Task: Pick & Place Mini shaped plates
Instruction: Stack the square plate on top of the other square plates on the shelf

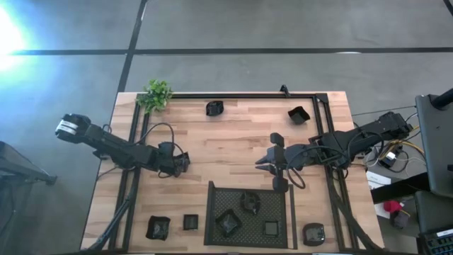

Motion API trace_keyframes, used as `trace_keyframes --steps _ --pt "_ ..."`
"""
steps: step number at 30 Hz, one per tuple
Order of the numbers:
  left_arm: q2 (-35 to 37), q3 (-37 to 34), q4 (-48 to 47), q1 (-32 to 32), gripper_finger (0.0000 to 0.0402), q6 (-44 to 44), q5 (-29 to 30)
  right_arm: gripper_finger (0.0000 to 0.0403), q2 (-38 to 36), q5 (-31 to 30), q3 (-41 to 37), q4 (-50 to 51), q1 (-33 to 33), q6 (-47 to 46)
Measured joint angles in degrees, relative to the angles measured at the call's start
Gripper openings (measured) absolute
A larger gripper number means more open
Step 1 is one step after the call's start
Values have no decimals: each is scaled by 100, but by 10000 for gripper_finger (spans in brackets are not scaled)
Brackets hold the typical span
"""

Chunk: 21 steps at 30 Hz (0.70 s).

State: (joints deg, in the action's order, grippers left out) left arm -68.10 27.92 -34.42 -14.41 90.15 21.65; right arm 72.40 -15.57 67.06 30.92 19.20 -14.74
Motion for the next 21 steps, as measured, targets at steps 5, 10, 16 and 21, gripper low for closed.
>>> trace_keyframes --steps 5,10,16,21 --pt "11 0 49 0 53 4 0 57 0 0 -1 2 0 45" --pt "26 0 102 0 53 6 0 57 0 0 1 4 2 192" --pt "18 2 175 -2 53 17 88 57 0 0 -1 4 -11 194" --pt "-11 0 401 0 53 63 236 57 0 0 -1 4 -11 194"
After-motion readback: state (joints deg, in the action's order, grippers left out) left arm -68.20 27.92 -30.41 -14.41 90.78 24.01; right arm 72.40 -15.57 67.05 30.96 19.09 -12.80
